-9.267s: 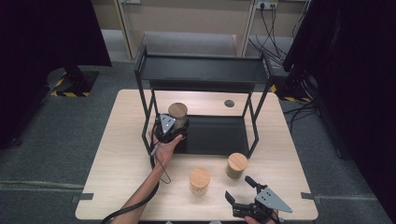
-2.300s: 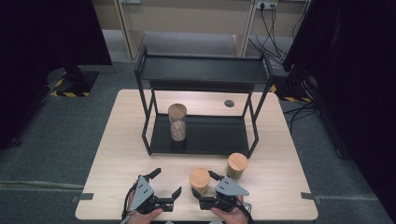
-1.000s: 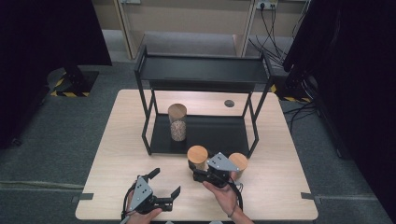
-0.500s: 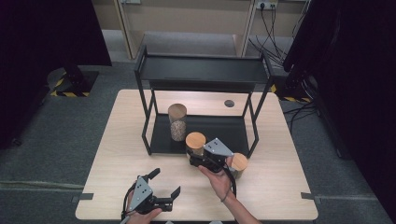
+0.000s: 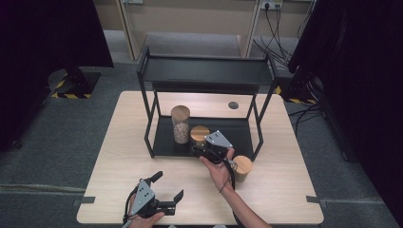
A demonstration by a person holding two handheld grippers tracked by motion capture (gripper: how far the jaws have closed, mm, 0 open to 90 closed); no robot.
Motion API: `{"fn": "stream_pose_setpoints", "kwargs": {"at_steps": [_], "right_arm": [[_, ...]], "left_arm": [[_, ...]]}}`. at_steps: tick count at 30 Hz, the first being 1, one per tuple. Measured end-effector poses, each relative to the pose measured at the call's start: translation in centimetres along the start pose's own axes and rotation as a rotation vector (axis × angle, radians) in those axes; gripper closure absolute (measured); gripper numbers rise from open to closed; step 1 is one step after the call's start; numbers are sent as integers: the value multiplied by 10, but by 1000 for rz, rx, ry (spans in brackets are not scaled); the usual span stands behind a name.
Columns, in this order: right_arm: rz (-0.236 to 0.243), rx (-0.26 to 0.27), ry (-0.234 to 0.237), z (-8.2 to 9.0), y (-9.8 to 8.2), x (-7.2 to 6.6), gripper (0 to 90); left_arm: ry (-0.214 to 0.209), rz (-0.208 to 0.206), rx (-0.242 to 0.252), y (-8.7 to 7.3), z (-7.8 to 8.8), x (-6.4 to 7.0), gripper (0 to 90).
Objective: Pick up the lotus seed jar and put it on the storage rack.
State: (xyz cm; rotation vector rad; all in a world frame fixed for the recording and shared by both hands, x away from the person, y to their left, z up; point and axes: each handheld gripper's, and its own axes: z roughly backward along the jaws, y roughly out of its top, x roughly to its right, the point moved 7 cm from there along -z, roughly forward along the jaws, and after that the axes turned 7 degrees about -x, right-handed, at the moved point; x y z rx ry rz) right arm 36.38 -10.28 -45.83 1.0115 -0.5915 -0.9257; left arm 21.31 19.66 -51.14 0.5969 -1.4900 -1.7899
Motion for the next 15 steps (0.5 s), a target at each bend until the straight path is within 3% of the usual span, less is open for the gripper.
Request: {"fn": "stream_pose_setpoints", "kwargs": {"at_steps": [15], "right_arm": [[-20, -17, -56, -24, -2, 1, 254]], "left_arm": [[-2, 0, -3, 0, 0, 0, 9]]}}
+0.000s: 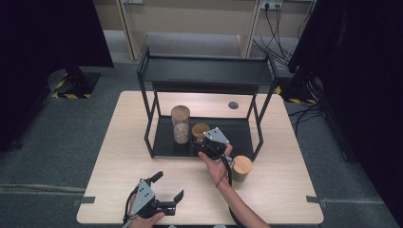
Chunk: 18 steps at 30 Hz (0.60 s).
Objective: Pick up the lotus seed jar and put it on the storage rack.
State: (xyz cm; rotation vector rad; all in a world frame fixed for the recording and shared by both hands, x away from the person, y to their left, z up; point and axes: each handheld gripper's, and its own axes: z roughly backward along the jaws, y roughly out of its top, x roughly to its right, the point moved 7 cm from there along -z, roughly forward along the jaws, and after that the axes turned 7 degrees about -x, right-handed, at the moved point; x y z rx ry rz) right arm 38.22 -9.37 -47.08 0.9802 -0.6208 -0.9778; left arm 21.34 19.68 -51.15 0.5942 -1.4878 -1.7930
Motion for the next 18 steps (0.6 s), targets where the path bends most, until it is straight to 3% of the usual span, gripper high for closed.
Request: {"fn": "stream_pose_setpoints", "kwargs": {"at_steps": [18], "right_arm": [[-9, 0, -14, -16, -4, -1, 254]], "left_arm": [[0, -2, -8, -1, -1, 0, 9]]}}
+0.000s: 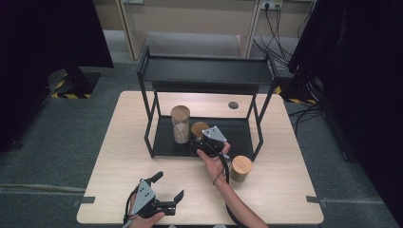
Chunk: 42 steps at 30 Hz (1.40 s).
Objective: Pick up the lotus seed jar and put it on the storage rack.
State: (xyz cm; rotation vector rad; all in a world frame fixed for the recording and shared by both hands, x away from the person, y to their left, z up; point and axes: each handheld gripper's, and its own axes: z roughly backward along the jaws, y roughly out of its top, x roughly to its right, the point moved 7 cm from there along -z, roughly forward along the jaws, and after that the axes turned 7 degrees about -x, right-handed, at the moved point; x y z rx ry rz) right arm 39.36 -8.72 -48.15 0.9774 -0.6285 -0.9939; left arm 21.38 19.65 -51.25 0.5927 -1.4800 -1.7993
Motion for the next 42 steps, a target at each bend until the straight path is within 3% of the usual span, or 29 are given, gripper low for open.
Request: {"fn": "stream_pose_setpoints", "kwargs": {"at_steps": [6, 8, 11, 19, 30, 42], "right_arm": [[-4, -10, -3, 0, 0, 0, 249], [-25, -14, 5, 3, 3, 0, 201], [-16, -7, -12, 10, 6, -4, 138], [-55, -12, 4, 22, 7, -6, 61], [-60, 14, 66, 45, 2, -6, 47], [-10, 42, 136, 72, -11, -11, 48]], "left_arm": [[-2, -1, 0, 0, 0, 1, 9], [-3, -2, 0, 0, 0, 1, 9], [-4, -1, -2, 0, -1, 1, 9], [-3, -2, -1, 0, 0, 1, 9], [1, 2, -2, -1, -1, 1, 9], [2, 2, -2, -1, -1, 1, 9]]}}
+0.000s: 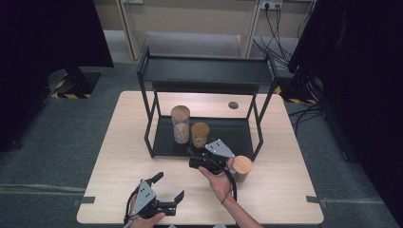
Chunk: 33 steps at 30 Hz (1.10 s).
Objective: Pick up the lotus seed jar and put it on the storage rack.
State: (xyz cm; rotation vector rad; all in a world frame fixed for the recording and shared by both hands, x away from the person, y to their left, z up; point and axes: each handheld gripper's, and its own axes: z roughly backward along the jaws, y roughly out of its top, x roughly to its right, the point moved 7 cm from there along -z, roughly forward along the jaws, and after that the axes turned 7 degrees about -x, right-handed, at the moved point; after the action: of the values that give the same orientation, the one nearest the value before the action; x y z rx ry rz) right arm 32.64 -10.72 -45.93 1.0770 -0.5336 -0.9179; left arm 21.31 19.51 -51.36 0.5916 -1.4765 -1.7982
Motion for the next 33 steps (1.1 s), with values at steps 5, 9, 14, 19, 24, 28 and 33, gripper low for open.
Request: {"fn": "stream_pose_setpoints", "kwargs": {"at_steps": [5, 9, 14, 19, 24, 28, 33], "right_arm": [[22, 11, 35, 11, -5, -2, 48], [26, 20, 50, 21, -7, -2, 48], [28, 29, 71, 34, -11, -1, 48], [37, 30, 95, 45, -17, -2, 48], [39, 34, 108, 56, -22, -3, 48], [37, 31, 120, 63, -27, -2, 48], [30, 25, 124, 70, -34, 0, 49]], "left_arm": [[3, 0, 1, 0, 0, 0, 9], [5, 0, 1, 0, 0, 0, 9], [8, -1, 0, 0, 0, -1, 9], [10, -3, 2, 0, 0, -1, 9], [12, -3, 2, 0, 1, -1, 9], [15, -5, 3, 0, 1, -1, 9], [17, -4, 1, 0, 0, -2, 9]]}}
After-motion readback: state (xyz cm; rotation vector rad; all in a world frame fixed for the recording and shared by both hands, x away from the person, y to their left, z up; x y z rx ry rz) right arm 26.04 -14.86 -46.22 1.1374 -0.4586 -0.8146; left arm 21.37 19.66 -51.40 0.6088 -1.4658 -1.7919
